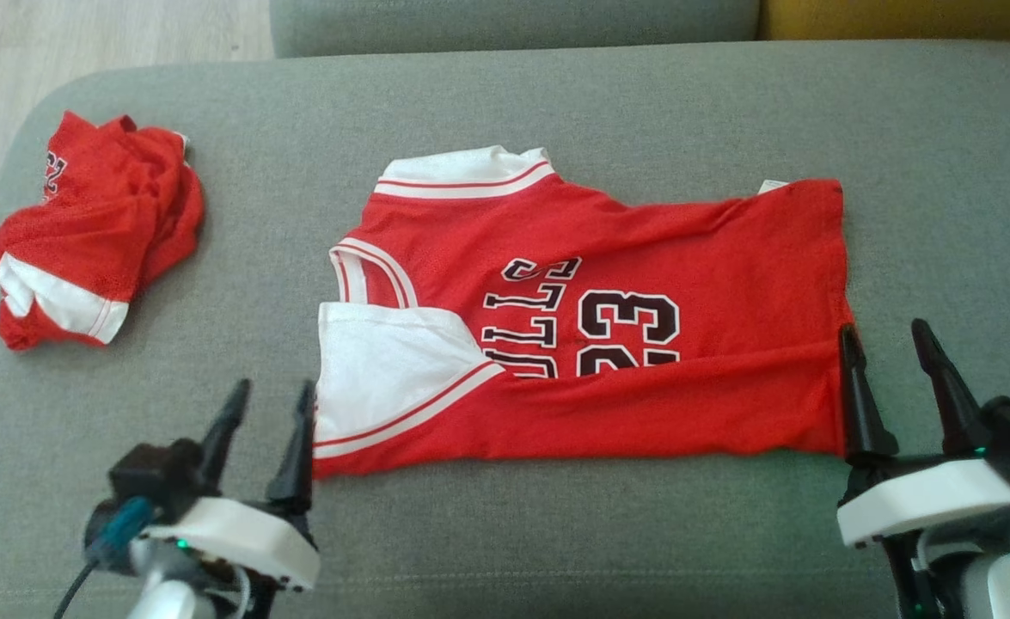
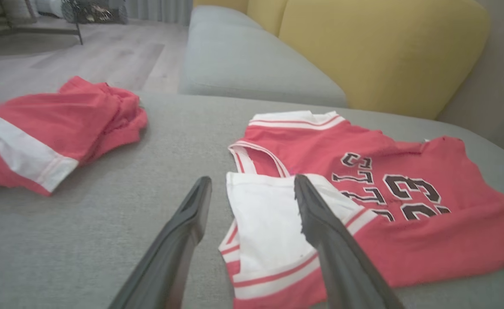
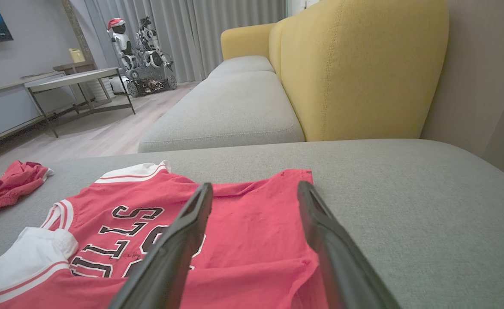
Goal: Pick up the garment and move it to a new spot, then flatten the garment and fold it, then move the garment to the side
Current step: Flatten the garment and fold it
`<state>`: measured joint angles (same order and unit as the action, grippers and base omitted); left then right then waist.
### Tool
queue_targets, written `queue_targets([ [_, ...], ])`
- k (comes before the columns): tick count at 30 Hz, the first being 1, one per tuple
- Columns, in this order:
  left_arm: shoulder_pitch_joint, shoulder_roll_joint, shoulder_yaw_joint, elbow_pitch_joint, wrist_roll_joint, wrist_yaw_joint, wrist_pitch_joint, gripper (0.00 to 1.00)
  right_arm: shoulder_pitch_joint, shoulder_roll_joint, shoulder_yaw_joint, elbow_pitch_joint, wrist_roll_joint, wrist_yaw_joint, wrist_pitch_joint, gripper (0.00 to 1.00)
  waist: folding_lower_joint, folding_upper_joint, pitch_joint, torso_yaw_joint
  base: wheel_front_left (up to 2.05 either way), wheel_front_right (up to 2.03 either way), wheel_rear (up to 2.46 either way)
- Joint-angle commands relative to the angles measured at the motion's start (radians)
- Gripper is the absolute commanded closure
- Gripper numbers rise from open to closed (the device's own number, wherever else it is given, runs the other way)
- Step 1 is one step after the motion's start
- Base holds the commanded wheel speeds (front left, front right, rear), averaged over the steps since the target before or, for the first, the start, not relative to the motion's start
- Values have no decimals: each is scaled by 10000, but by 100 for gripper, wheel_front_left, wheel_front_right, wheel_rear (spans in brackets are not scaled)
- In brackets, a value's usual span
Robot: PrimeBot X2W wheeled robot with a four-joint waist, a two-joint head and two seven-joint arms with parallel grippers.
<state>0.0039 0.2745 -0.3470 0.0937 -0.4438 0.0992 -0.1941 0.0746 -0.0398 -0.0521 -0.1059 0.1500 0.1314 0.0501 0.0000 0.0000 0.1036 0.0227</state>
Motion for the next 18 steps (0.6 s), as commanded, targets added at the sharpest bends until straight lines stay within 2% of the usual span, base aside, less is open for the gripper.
queue_targets([
  [1, -533, 62, 315, -230, -69, -31, 16, 0, -222, -104, 195, -408, 99, -7, 8, 0, 0, 0, 42, -15, 0, 0, 0],
  [7, -665, -202, -32, 661, -618, -406, 814, 0, -114, -104, -38, 95, 110, -7, 495, 0, 0, 0, 292, -141, 0, 0, 0],
  [12, -707, -331, -64, 1240, -941, -469, 1156, 0, -9, -104, -468, 959, 167, -7, 1248, 0, 0, 0, 693, -142, 0, 0, 0],
  [18, -970, -362, -8, 1626, -1221, -553, 1425, 0, -280, -104, -725, 1418, 411, -7, 1894, 0, 0, 0, 1325, -43, 0, 0, 0],
])
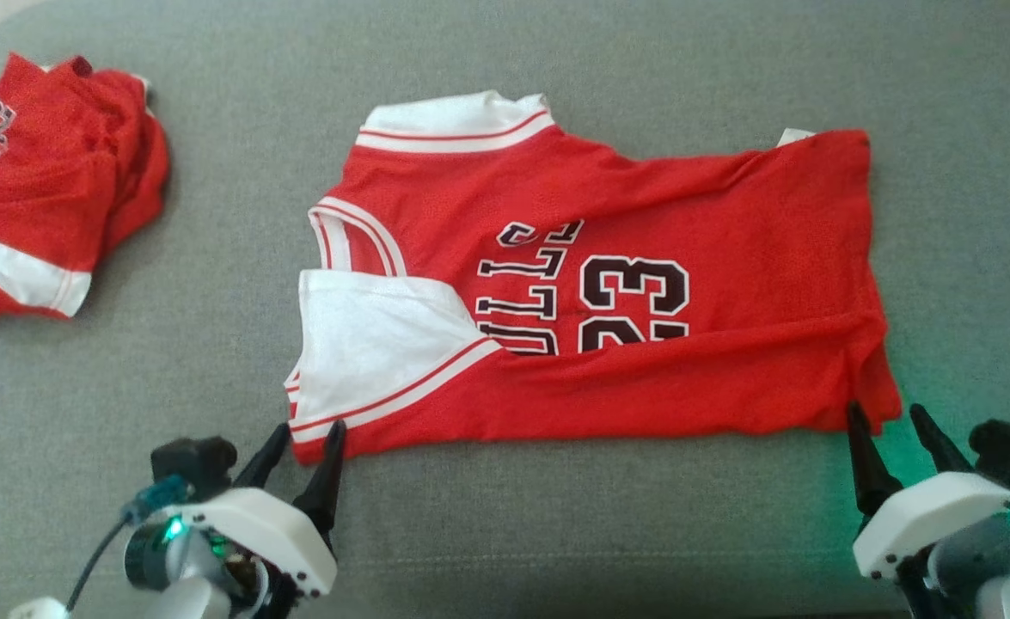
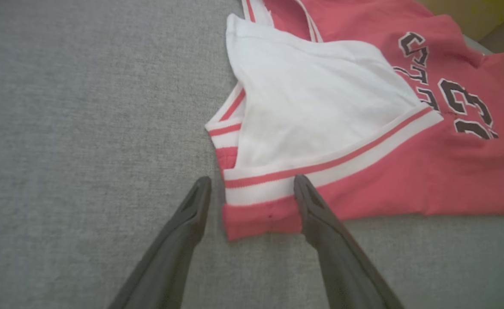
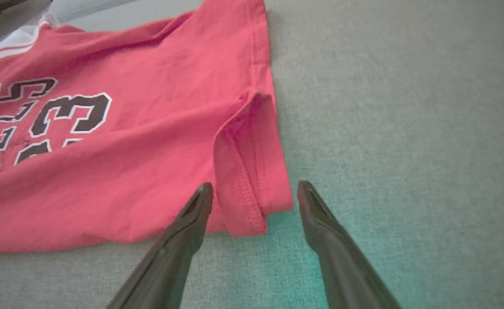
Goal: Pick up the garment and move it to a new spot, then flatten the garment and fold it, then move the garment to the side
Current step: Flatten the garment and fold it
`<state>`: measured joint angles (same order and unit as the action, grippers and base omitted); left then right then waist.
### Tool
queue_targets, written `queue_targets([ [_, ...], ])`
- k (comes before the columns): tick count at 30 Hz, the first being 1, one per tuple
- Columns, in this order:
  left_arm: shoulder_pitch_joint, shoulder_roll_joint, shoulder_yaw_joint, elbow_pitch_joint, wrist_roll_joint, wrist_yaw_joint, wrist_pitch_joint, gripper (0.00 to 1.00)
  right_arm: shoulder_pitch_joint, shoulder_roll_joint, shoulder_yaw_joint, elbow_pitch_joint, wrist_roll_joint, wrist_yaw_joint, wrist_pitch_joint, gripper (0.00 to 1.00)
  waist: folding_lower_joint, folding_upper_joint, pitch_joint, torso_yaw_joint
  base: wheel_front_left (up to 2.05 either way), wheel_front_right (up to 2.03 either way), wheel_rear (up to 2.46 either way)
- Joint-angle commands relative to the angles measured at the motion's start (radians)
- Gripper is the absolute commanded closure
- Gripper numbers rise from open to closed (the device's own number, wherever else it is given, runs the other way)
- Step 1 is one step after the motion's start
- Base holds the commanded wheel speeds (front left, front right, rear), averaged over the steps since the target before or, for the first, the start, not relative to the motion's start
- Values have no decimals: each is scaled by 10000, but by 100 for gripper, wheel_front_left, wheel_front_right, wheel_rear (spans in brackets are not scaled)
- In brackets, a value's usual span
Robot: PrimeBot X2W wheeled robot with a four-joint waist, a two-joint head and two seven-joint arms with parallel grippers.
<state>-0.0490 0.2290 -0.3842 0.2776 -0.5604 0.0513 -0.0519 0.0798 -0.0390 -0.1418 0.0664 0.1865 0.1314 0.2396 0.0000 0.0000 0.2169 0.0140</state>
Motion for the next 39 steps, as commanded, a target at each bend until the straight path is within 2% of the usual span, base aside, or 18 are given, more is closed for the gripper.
queue_targets([
  [1, -495, 87, 380, -152, -112, -96, 51, 0, -390, -112, 152, -239, 52, -7, 127, 0, 0, 0, 281, 50, 0, 0, 0],
  [6, -761, 88, 333, 125, -417, -343, 479, 0, -694, -112, 28, 107, 275, -7, 710, 0, 0, 0, 637, 74, 0, 0, 0],
  [7, -811, 89, 309, 163, -489, -424, 578, 7, -768, -112, 13, 170, 389, -7, 760, 0, 0, 0, 708, 75, 0, 0, 0],
  [8, -859, 101, 290, 194, -535, -489, 646, 54, -837, -112, 9, 237, 453, -7, 823, 22, 0, 0, 757, 73, 0, 0, 0],
  [9, -902, 119, 277, 210, -553, -534, 671, 100, -906, -112, 6, 287, 530, -7, 844, 64, 0, 0, 792, 67, 0, 0, 0],
  [10, -932, 130, 271, 220, -569, -565, 679, 100, -973, -112, -18, 341, 603, -7, 847, 100, 0, 0, 821, 62, 0, 0, 0],
  [17, -1014, 262, 293, 96, -524, -606, 481, 100, -1137, -112, -58, 534, 824, -7, 744, 100, 0, 0, 843, 73, 0, 0, 0],
  [22, -808, 343, 407, -428, -494, -467, 192, 100, -889, -112, -44, 396, 1062, -7, 619, 100, 0, 0, 642, 87, 0, 0, 0],
  [39, 1322, 680, 910, -2612, -956, 662, 614, 100, 254, -112, -147, -332, 1303, -7, 931, 100, 0, 0, -37, 139, 0, 0, 0],
])
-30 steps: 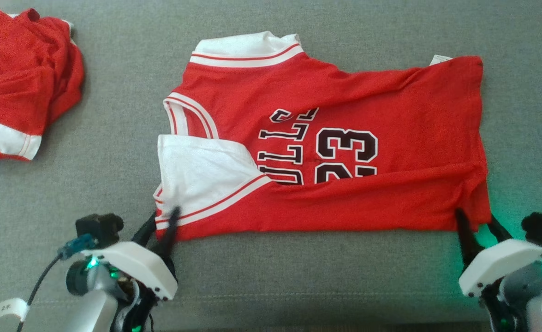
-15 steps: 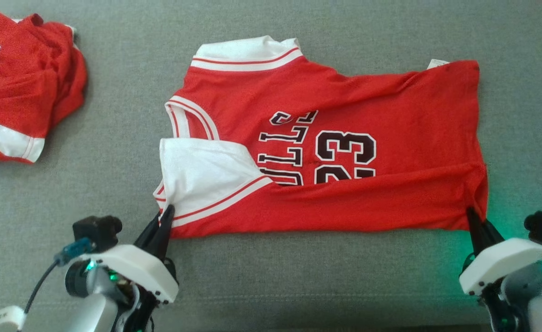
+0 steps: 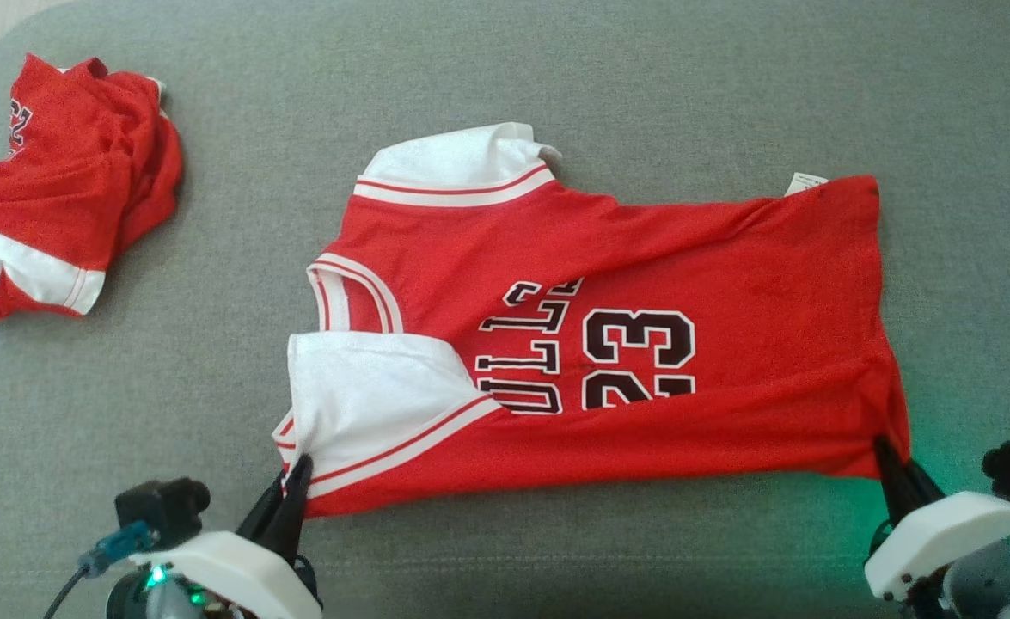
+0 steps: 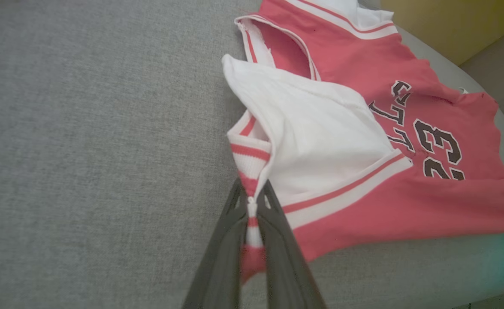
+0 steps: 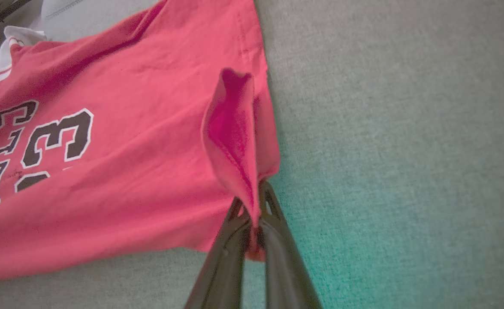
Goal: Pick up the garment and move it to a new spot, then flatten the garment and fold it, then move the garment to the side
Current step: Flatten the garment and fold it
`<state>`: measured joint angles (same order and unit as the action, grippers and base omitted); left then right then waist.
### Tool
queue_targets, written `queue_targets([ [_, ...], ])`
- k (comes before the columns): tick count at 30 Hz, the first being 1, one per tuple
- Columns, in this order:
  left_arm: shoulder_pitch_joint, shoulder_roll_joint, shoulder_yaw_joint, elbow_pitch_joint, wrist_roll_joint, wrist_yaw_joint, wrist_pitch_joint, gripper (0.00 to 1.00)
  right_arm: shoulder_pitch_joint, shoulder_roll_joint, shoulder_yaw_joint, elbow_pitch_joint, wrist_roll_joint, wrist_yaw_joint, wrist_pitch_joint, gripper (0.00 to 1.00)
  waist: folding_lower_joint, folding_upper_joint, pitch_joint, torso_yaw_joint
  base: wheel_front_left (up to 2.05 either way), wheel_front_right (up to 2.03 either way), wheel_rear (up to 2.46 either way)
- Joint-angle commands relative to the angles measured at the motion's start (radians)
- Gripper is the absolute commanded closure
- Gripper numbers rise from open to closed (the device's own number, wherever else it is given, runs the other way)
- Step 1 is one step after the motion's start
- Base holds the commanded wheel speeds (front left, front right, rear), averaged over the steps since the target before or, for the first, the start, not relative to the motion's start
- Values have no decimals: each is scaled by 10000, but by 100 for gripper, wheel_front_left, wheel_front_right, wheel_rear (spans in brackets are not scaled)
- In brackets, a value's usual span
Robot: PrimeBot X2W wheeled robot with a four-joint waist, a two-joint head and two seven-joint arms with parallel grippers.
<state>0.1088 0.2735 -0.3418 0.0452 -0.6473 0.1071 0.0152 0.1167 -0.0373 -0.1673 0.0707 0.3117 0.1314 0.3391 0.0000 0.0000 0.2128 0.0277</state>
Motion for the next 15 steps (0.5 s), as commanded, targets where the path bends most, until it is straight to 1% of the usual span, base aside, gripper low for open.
queue_targets([
  [1, -241, 238, 434, -313, -77, 116, 10, 100, -121, -129, 111, -414, 59, -7, -88, 73, 0, 0, -8, 18, 0, 0, 0],
  [2, -259, 221, 397, -334, -66, 129, 35, 53, -154, -129, 145, -507, 48, -7, -179, 29, 0, 0, -24, 29, 0, 0, 0],
  [3, -361, 167, 396, -387, -2, 157, -105, 0, -256, -129, 229, -779, 44, -7, -461, 0, 0, 0, -74, 42, 0, 0, 0],
  [8, -707, 147, 580, -562, 421, 365, -849, 0, -604, -129, 440, -1783, -495, -7, -1387, 0, 0, 0, -231, 55, 0, 0, 0],
  [15, -1478, 379, 944, -932, 1411, 796, -2066, 0, -1120, -129, 1056, -3131, -1443, -7, -2227, 0, 0, 0, -483, 129, 0, 0, 0],
])
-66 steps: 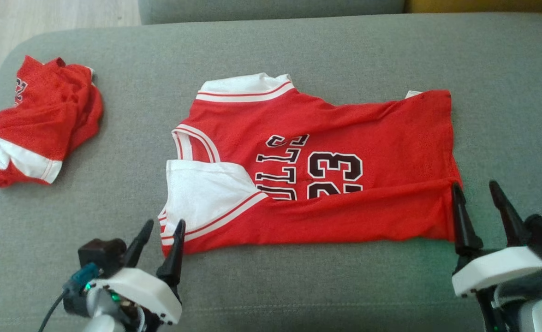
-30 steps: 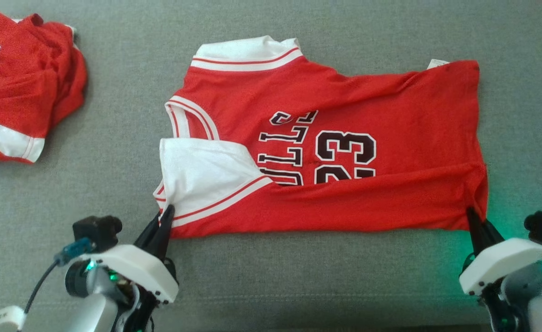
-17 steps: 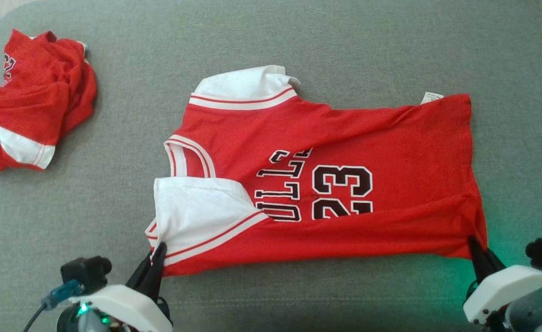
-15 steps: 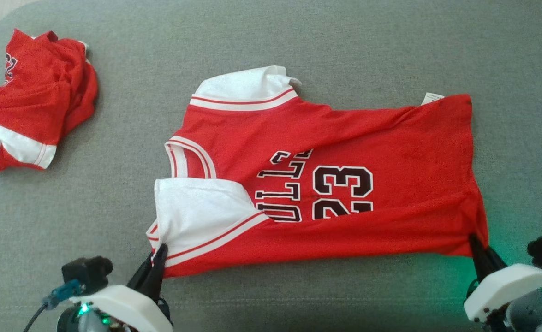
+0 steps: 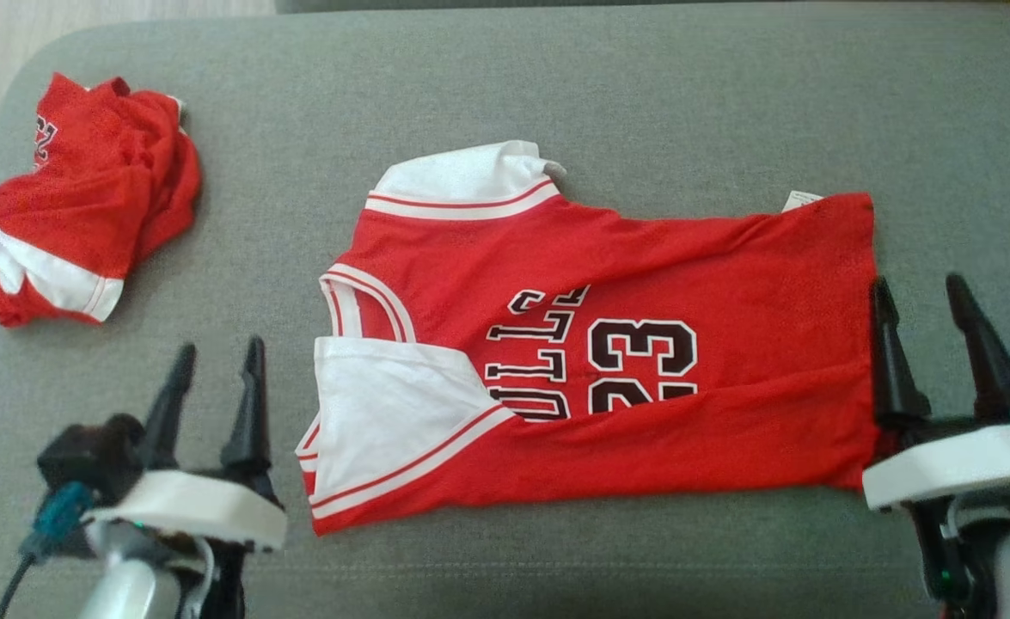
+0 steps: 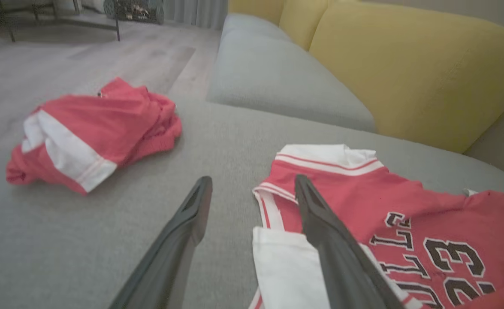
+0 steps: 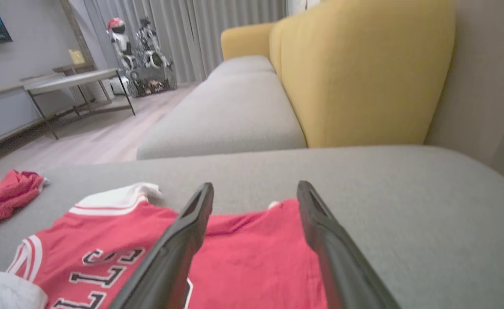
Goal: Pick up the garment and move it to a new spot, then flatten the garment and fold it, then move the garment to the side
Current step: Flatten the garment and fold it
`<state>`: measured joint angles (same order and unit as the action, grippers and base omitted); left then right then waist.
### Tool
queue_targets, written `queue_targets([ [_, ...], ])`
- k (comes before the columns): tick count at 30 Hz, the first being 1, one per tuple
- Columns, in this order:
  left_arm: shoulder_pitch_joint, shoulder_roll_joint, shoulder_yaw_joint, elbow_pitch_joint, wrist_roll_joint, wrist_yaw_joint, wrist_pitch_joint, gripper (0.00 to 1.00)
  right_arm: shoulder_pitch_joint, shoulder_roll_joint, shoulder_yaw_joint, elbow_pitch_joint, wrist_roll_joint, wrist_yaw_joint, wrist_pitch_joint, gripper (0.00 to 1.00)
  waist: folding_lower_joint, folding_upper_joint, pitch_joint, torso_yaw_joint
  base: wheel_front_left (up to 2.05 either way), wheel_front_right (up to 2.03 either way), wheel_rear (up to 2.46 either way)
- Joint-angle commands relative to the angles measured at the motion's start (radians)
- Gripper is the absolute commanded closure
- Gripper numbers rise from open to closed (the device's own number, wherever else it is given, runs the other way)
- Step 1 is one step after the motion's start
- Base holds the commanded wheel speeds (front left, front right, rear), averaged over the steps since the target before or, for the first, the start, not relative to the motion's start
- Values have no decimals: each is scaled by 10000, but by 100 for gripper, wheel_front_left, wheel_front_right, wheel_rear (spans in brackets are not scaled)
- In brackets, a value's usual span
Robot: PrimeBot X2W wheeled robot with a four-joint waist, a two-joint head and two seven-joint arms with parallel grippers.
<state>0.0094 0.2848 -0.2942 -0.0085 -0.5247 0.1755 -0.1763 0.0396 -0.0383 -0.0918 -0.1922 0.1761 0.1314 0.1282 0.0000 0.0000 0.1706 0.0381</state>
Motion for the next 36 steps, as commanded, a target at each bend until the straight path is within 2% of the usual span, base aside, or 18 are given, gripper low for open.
queue_targets([
  [1, -571, 305, 493, -462, 310, 164, -230, 0, -376, -120, 377, -653, -181, -7, -161, 0, 0, 0, -93, 40, 0, 0, 0],
  [8, -889, 482, 452, -538, 678, 286, -303, 0, -293, -120, 516, -1062, -448, -7, -151, 0, 0, 0, -164, 97, 0, 0, 0],
  [13, -1194, 528, 265, -323, 695, 80, -227, 0, -348, -120, 457, -1022, -333, -7, -148, 0, 0, 0, -23, 90, 0, 0, 0],
  [17, -2125, 499, 3, -12, 632, -412, -99, 0, -533, -120, 454, -1090, -280, -7, -90, 0, 0, 0, 364, 39, 0, 0, 0],
  [18, -2125, 499, 3, -12, 632, -412, -99, 0, -533, -120, 454, -1090, -280, -7, -90, 0, 0, 0, 364, 39, 0, 0, 0],
  [20, -2814, 470, -179, 322, 592, -753, 54, 0, -693, -120, 498, -1102, -249, -7, -50, 0, 0, 0, 638, -59, 0, 0, 0],
  [21, -3662, 397, -360, 805, 542, -1124, 232, 0, -859, -120, 514, -1118, -212, -7, -54, 0, 0, 0, 966, -169, 0, 0, 0],
  [22, -3662, 397, -360, 805, 542, -1124, 232, 0, -859, -120, 514, -1118, -212, -7, -54, 0, 0, 0, 966, -169, 0, 0, 0],
  [23, -4102, 326, -446, 1090, 488, -1318, 323, 0, -933, -120, 528, -1119, -202, -7, -59, 0, 0, 0, 1123, -223, 0, 0, 0],
  [29, -6770, -154, -834, 3401, 285, -2285, 758, 0, -1439, -120, 701, -950, -116, -7, -146, 0, 0, 0, 2056, -659, 0, 0, 0],
  [36, -8910, -540, -1355, 6550, 66, -2902, 1024, 0, -1856, -120, 846, -596, -15, -7, -266, 0, 0, 0, 2648, -1144, 0, 0, 0],
])
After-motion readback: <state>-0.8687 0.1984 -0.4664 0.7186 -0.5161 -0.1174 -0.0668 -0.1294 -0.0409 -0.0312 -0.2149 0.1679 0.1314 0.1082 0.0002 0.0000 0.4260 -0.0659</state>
